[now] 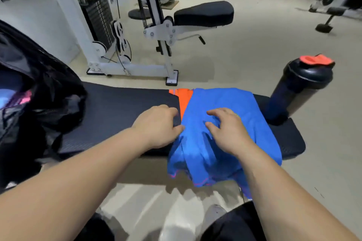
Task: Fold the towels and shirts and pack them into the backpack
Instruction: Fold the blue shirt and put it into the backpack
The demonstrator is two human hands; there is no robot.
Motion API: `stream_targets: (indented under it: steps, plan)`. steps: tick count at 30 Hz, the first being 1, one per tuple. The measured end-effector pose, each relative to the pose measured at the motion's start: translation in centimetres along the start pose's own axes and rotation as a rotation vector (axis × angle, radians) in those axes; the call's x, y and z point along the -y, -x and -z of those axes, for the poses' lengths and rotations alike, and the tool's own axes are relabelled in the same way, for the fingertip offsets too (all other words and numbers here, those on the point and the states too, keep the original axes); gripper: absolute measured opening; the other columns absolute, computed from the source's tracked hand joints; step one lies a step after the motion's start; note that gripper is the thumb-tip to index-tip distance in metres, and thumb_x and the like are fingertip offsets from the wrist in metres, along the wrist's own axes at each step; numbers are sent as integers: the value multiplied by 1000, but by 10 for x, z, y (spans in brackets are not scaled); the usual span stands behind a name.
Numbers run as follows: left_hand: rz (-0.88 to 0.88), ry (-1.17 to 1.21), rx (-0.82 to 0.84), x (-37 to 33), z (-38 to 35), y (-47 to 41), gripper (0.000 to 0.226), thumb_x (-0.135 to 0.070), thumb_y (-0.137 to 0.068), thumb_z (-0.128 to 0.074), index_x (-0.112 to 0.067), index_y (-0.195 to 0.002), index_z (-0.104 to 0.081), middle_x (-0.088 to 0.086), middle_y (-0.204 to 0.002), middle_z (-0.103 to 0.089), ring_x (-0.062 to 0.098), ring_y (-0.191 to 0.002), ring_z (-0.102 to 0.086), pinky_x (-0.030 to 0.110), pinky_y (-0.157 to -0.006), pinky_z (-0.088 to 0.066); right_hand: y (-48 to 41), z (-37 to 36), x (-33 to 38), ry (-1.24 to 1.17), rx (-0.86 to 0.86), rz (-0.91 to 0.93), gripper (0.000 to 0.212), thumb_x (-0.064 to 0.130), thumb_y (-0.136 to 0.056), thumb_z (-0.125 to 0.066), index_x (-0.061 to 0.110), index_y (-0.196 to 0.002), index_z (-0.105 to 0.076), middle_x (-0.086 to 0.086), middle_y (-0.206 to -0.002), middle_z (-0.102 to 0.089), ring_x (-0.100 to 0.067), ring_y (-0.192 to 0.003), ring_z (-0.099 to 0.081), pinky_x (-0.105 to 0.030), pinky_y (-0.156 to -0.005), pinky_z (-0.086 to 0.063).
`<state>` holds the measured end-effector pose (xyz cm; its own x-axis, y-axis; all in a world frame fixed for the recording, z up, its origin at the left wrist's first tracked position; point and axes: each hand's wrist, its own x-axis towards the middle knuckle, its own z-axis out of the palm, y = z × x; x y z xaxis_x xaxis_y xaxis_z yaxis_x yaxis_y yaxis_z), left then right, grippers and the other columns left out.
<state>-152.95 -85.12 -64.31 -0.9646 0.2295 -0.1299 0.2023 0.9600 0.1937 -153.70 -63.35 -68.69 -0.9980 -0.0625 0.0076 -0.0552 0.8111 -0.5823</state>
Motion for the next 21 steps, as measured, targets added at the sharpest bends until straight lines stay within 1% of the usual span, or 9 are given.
stream_targets:
  steps: [3, 5, 8, 10, 12, 13, 17, 19, 21]
  plan:
    - [89, 37, 28, -13, -27, -8, 38, -63, -86, -59, -25, -89, -57, -3, -96, -58, 22, -91, -58, 36, -74, -48, 6, 20, -23, 20, -43, -91, 41, 40, -91, -65, 31, -131, -60, 4, -139, -53, -26, -133, -44, -42, -110, -39]
    - [120, 78, 24, -17, -44, -9, 38, -61, -84, -63, -26, -81, -50, -5, -89, -56, 22, -87, -57, 35, -68, -45, 8, 30, -32, 89, -8, -149, 48, 47, -90, -65, 33, -135, -57, 3, -144, -50, -28, -135, -40, -43, -112, -36]
    - [153, 183, -42, -20, -62, -8, 30, -47, -88, -66, -21, -81, -52, -2, -87, -58, 24, -85, -57, 36, -65, -43, 10, 35, -37, 223, 154, -230, 62, 62, -85, -63, 40, -141, -49, 4, -154, -38, -29, -140, -32, -49, -116, -28]
    - [174, 261, -83, -19, -64, -8, 27, -39, -90, -66, -18, -78, -55, -1, -83, -60, 25, -82, -56, 37, -65, -44, 8, 32, -37, 263, 208, -244, 64, 67, -84, -60, 41, -141, -47, 5, -156, -34, -29, -142, -27, -54, -118, -22]
    - [195, 380, -122, -17, -57, -6, 25, -32, -89, -67, -17, -74, -54, -2, -76, -61, 25, -77, -56, 37, -67, -45, 6, 30, -35, 267, 193, -239, 64, 68, -84, -58, 41, -141, -47, 4, -156, -33, -30, -143, -25, -57, -118, -18]
    - [198, 439, -147, -16, -52, -5, 24, -27, -88, -68, -16, -72, -53, -2, -73, -60, 23, -74, -55, 35, -65, -43, 5, 30, -33, 267, 178, -234, 63, 68, -84, -58, 41, -141, -47, 4, -156, -33, -30, -144, -24, -58, -118, -16]
    - [195, 587, -247, -7, -25, 4, 23, -14, -84, -66, -13, -68, -48, -4, -57, -50, 14, -54, -40, 32, -53, -31, 4, 28, -31, 256, 134, -214, 65, 69, -85, -54, 40, -143, -46, 3, -156, -32, -28, -147, -18, -59, -119, -12]
    - [189, 689, -265, 2, -12, 9, 26, -9, -82, -64, -13, -65, -44, -6, -50, -43, 11, -47, -34, 29, -50, -26, 4, 26, -31, 260, 133, -205, 67, 70, -86, -53, 40, -145, -44, 2, -157, -31, -28, -148, -18, -59, -119, -12]
    - [179, 776, -284, 14, -1, 14, 26, -7, -78, -63, -13, -64, -42, -6, -49, -39, 12, -47, -30, 28, -50, -22, 2, 24, -30, 290, 140, -194, 69, 72, -86, -51, 41, -146, -42, 1, -159, -29, -29, -148, -18, -58, -119, -15]
